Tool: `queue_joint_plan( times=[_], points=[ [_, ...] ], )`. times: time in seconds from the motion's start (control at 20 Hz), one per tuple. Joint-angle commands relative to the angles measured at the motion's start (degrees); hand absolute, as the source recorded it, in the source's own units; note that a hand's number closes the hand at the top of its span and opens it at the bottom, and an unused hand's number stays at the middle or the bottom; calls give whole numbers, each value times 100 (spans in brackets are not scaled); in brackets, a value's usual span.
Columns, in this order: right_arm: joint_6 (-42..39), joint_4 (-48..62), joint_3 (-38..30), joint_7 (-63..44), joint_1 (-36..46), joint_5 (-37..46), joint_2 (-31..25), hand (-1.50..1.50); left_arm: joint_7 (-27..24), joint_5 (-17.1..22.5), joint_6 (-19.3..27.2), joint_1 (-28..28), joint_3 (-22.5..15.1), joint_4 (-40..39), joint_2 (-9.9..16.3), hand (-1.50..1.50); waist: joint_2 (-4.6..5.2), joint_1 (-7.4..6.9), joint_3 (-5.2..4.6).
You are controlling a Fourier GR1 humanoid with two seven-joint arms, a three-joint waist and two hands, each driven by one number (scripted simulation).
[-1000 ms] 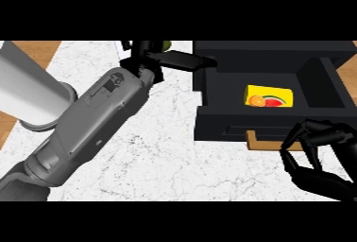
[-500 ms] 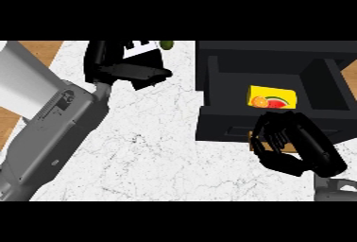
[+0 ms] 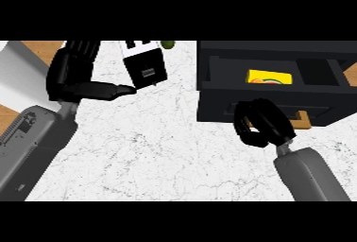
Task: Pick up the cup, place it into the drawer and close the drawer
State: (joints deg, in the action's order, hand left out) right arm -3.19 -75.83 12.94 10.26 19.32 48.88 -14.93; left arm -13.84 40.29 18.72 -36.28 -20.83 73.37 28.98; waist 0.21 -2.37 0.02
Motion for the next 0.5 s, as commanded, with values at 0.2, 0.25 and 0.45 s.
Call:
queue_joint_plan(
  times=[0.2, 0.25, 0.45],
  points=[
    [1004, 3112, -407, 649, 1644, 442, 550, 150, -10, -4, -391, 746, 393, 500, 252, -150, 32, 25, 4],
    [970, 3158, -456, 851, 1580, 341, 514, 150, -159, 88, -799, 910, 734, 303, 566, -150, 23, 71, 1],
    [1083, 4540, -926, 1193, 2599, 221, 454, 150, -71, -15, -688, 1091, 616, 652, 449, -150, 56, -50, 7]
  ],
)
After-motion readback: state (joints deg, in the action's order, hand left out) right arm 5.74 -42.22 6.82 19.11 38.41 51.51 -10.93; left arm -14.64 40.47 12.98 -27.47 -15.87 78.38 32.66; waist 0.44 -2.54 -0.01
